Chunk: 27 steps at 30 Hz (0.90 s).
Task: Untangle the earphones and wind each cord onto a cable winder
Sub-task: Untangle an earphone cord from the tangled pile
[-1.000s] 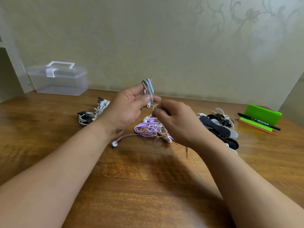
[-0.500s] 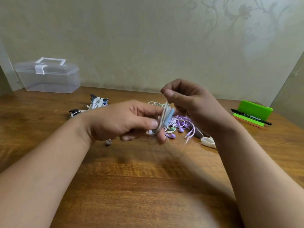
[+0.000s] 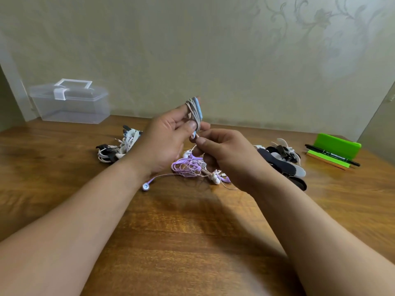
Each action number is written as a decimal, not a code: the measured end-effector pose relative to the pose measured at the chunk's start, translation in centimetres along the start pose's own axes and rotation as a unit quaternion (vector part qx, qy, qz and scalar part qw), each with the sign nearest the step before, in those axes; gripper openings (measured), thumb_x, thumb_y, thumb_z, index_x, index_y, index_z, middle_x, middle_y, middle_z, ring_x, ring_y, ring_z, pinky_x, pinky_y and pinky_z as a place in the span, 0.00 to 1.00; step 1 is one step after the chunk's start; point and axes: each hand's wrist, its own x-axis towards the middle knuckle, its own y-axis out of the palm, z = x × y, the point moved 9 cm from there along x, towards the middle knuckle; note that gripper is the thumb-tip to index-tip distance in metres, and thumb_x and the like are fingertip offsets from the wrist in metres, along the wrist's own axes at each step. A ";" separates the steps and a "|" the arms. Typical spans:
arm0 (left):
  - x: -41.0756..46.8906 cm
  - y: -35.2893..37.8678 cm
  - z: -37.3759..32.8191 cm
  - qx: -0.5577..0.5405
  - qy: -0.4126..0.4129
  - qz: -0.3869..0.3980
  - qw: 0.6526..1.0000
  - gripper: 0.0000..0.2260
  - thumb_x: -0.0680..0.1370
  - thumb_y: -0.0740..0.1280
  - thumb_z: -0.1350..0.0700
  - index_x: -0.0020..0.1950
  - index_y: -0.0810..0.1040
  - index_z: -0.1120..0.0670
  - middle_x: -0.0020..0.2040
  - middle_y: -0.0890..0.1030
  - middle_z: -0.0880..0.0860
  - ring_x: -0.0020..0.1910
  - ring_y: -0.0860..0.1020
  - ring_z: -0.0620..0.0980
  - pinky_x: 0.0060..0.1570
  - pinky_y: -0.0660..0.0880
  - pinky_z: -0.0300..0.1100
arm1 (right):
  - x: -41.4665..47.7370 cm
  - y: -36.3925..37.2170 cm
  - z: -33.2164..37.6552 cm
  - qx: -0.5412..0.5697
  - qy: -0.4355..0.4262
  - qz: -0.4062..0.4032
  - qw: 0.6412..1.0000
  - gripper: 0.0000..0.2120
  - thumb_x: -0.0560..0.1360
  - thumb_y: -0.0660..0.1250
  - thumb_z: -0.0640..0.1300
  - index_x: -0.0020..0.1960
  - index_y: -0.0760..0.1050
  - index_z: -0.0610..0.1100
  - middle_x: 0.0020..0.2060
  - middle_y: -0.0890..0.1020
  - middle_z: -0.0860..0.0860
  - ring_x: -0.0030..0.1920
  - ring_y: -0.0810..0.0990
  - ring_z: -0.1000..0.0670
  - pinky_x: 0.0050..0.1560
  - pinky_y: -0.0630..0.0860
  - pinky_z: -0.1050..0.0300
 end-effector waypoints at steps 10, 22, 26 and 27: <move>-0.3 0.8 1.0 0.222 0.049 0.027 0.973 0.22 0.83 0.62 0.54 0.77 0.69 0.38 0.51 0.86 0.46 0.53 0.82 0.48 0.62 0.77 0.52 | -0.2 -1.5 -0.3 0.088 0.028 -0.077 0.993 0.04 0.80 0.70 0.33 0.51 0.77 0.31 0.37 0.85 0.39 0.37 0.88 0.44 0.36 0.83 0.55; -1.0 2.3 1.7 0.049 -0.049 0.161 0.984 0.14 0.86 0.59 0.63 0.67 0.76 0.50 0.46 0.85 0.41 0.45 0.87 0.62 0.43 0.83 0.45 | -0.6 -2.4 2.8 -0.182 -0.140 -0.114 0.967 0.08 0.75 0.77 0.41 0.44 0.78 0.44 0.34 0.85 0.52 0.35 0.83 0.54 0.38 0.78 0.55; -1.5 2.5 1.4 0.039 -0.067 0.186 0.980 0.12 0.86 0.60 0.63 0.61 0.79 0.50 0.42 0.81 0.45 0.41 0.86 0.56 0.39 0.80 0.40 | -0.1 -3.3 2.2 -0.154 -0.138 -0.103 0.973 0.15 0.72 0.81 0.48 0.51 0.76 0.48 0.36 0.78 0.57 0.35 0.74 0.57 0.38 0.72 0.60; -1.5 2.5 1.3 0.033 -0.068 0.186 0.980 0.11 0.86 0.60 0.63 0.61 0.79 0.51 0.44 0.81 0.49 0.40 0.86 0.55 0.39 0.79 0.41 | 0.1 -3.5 2.0 -0.137 -0.136 -0.089 0.977 0.18 0.72 0.81 0.49 0.56 0.76 0.51 0.41 0.79 0.56 0.39 0.77 0.57 0.42 0.76 0.58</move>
